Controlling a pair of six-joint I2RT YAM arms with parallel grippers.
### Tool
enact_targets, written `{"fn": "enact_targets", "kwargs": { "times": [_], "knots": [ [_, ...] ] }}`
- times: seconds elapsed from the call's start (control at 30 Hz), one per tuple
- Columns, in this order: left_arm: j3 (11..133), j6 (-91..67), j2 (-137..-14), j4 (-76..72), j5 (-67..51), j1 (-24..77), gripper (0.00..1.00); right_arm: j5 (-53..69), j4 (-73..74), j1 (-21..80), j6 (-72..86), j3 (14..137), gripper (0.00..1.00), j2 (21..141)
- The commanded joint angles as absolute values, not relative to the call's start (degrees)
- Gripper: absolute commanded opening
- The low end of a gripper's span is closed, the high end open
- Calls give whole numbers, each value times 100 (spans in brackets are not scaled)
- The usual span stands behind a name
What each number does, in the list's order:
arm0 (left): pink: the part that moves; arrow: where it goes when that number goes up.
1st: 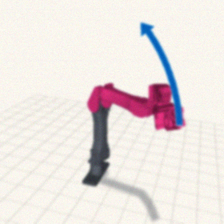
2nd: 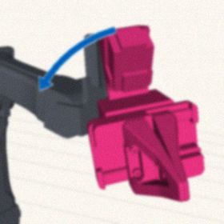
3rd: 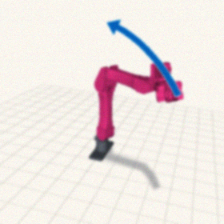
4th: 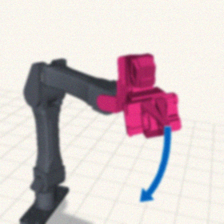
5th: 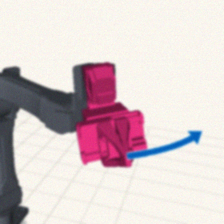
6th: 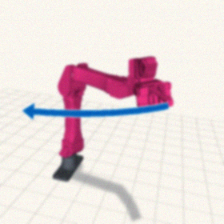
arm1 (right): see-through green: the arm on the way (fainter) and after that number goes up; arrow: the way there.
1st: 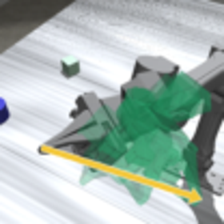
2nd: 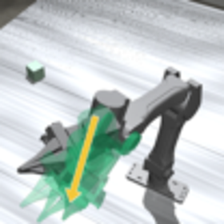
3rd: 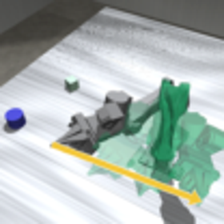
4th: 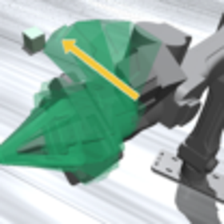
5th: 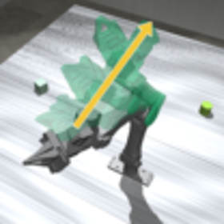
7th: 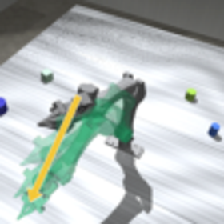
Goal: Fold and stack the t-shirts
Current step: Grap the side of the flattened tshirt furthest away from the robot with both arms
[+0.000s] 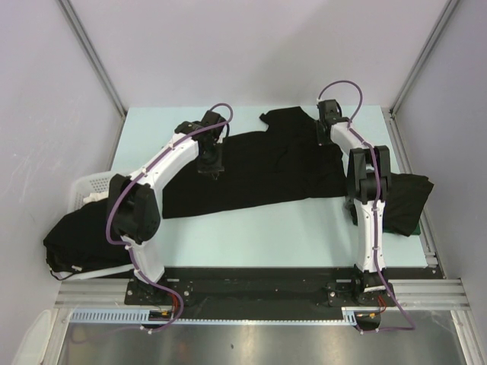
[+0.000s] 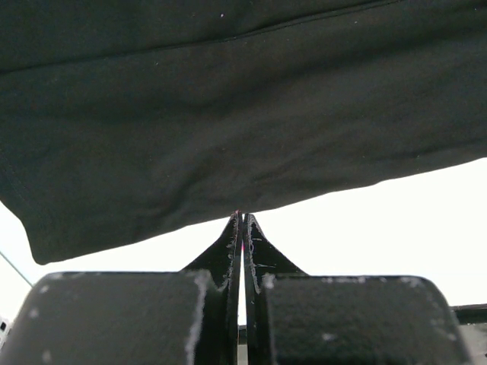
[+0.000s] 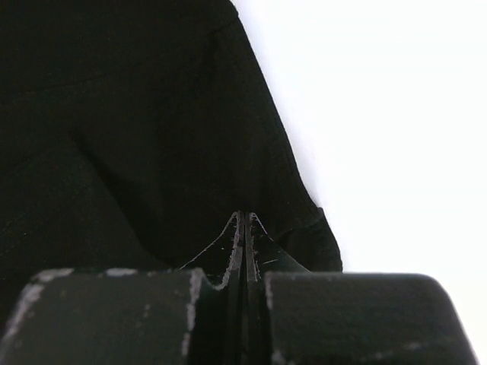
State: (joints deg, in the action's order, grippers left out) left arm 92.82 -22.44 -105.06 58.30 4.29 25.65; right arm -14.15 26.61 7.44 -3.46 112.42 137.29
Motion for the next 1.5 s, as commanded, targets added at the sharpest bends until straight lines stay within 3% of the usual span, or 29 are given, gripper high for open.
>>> {"fn": "enact_targets", "kwargs": {
  "times": [0.0,0.2,0.73,0.8,0.93,1.07,1.47],
  "knots": [
    [9527,-2109,-10556,5722,334,2593,0,-1723,3305,659,-439,11486,0,13842],
    [9519,-2100,-10529,5722,360,2593,0,-1679,3989,721,-334,12751,0,14563],
    [9290,-2162,-10397,5546,281,2593,0,-1661,3375,791,-255,11681,0,13008],
    [9273,-2145,-10380,5528,255,2584,0,-1626,3340,791,-255,11611,13,12912],
    [9194,-2145,-10336,5458,220,2593,1,-1433,3331,765,-150,11575,25,12780],
    [9062,-2153,-10239,5370,202,2593,7,-1284,3760,756,-26,11593,28,12499],
    [8807,-2127,-10002,5150,97,2593,30,-1512,4639,1011,658,9660,30,10996]
  ]
}}
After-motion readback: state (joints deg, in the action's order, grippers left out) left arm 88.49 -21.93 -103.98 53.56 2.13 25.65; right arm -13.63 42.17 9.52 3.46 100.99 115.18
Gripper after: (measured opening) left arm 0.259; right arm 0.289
